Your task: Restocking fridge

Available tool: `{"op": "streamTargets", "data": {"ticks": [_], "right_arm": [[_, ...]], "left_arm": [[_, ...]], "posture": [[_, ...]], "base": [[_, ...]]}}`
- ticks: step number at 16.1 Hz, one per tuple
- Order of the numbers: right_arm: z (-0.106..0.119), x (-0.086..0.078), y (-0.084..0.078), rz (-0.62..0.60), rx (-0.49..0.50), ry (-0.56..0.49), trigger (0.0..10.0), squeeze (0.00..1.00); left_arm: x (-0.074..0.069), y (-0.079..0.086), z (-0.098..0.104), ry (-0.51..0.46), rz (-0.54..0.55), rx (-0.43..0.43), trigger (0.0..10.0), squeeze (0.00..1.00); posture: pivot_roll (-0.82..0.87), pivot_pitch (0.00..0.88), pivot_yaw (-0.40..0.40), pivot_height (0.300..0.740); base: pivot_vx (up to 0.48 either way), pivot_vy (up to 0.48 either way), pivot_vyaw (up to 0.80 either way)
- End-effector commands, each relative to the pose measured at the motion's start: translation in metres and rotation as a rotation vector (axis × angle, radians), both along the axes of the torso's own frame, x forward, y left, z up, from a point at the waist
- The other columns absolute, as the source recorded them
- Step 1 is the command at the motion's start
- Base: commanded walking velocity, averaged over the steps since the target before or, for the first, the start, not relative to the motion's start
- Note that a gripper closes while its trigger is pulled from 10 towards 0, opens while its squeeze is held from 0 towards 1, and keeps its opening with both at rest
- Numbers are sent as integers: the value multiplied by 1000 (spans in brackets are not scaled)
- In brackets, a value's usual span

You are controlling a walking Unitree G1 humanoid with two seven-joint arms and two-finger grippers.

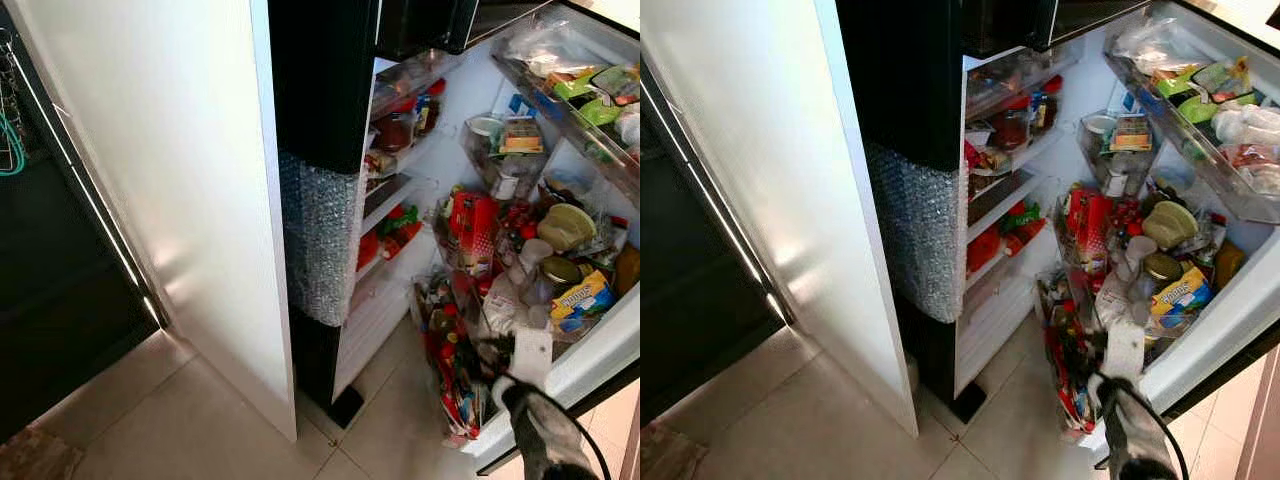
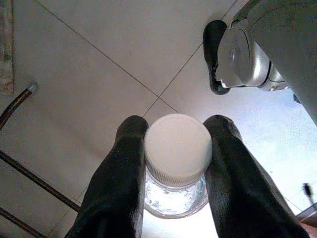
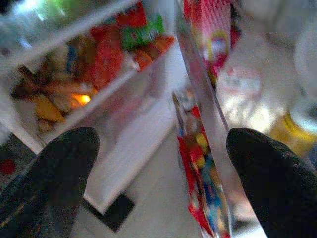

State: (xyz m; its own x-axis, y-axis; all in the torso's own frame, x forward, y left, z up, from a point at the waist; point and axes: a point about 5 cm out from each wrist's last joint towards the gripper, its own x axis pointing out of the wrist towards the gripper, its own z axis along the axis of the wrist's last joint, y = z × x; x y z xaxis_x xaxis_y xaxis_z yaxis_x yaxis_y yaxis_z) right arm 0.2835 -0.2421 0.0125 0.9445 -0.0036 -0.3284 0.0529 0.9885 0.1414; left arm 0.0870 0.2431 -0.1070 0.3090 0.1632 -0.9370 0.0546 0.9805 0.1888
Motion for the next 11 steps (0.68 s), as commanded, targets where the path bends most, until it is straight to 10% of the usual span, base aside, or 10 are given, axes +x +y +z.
{"op": "streamTargets", "data": {"ticks": [1,11], "right_arm": [[10,8,3,18,-4,-55,10000,0],[36,28,-13,-100,-128,-104,10000,0]], "left_arm": [[-3,3,0,17,1,14,10000,0],[-2,3,0,11,4,14,10000,0]], "posture": [[5,0,-31,740],[8,0,-28,740]], "base": [[0,0,0],[0,0,0]]}}
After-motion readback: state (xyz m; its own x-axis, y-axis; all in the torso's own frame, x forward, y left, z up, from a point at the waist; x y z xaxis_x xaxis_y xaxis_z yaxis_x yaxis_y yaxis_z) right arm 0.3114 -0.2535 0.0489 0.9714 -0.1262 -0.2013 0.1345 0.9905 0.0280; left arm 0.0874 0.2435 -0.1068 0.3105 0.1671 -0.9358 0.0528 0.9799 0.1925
